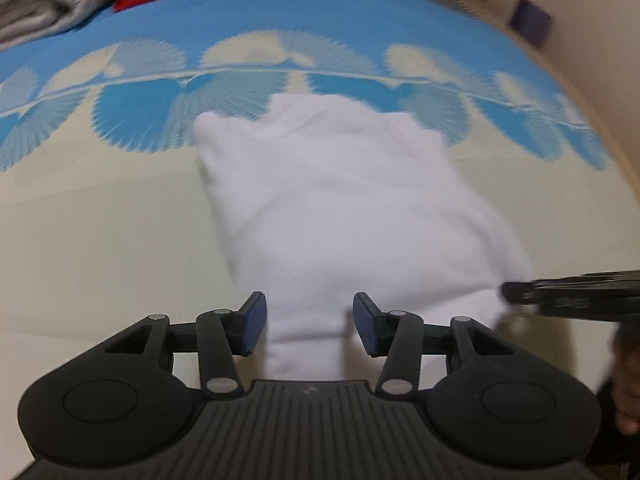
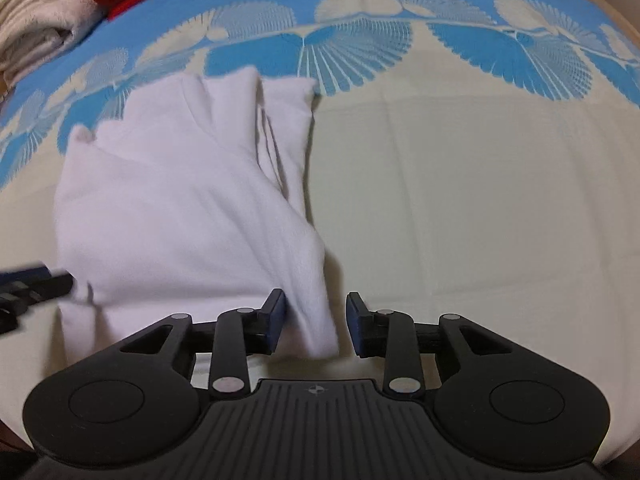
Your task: Fold small clothes
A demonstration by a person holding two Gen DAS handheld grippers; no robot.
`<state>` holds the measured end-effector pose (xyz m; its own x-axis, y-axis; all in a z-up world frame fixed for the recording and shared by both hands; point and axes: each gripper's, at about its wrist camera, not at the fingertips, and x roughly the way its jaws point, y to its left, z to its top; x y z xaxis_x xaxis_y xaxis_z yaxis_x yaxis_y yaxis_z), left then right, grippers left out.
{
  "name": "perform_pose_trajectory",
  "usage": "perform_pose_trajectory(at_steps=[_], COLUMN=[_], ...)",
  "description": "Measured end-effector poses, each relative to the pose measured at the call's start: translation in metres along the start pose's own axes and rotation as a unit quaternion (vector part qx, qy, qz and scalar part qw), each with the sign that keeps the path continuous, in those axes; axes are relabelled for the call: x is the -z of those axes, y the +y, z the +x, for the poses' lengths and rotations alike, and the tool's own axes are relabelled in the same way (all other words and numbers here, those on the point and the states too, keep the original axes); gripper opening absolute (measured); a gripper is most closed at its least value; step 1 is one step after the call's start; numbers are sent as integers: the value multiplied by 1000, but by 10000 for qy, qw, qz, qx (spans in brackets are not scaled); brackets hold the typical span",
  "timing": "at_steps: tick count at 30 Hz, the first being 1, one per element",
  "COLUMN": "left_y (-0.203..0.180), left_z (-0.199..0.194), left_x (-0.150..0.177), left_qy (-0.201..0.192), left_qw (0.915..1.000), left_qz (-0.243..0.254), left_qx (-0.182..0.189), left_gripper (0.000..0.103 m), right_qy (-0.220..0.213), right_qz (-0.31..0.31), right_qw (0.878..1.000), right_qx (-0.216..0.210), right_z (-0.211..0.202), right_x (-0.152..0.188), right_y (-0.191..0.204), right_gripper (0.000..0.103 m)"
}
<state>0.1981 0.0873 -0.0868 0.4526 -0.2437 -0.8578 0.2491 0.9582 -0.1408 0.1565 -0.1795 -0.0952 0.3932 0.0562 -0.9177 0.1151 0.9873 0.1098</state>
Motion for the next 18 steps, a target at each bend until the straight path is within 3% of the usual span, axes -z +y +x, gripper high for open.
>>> perform_pose_trajectory(at_steps=[1, 4, 5, 7, 9, 10, 12, 13, 16, 18], left_y=[-1, -10, -12, -17, -23, -26, -31, -32, -42, -51], left_z=[8, 41, 41, 31, 12, 2, -20, -33, -76, -109], left_x=[2, 18, 22, 18, 12, 9, 4, 1, -9, -10], left_qy=[179, 906, 858, 704, 362, 187, -111, -265, -751, -1187], left_qw=[9998, 9933, 9927, 9928, 9931, 9928, 9922, 9915, 9867, 9811], left_qz=[63, 474, 544, 543, 586, 601, 573, 520, 329, 251], left_qx=[-13, -545, -651, -800, -953, -1022, -1105, -1162, -1403, -1504], left_gripper=[53, 57, 61, 60, 64, 67, 81, 82, 85, 86], right_qy=[103, 183, 196, 211, 193, 196, 169, 87, -503, -962], right_qz=[-55, -74, -63, -76, -157, -206, -225, -188, -125, -249], right_qw=[9999, 9997, 9997, 9995, 9985, 9968, 9907, 9897, 9918, 9904], right_qx=[84, 131, 129, 203, 481, 746, 1329, 1418, 1171, 957], right_z=[4, 9, 8, 4, -3, -6, -16, -25, -65, -94], right_x=[3, 3, 3, 1, 0, -2, -2, -3, -2, -1], right_y=[-1, -2, -3, -4, -4, -3, -8, -11, -16, -14], right_gripper=[22, 21, 21, 24, 37, 50, 52, 52, 53, 60])
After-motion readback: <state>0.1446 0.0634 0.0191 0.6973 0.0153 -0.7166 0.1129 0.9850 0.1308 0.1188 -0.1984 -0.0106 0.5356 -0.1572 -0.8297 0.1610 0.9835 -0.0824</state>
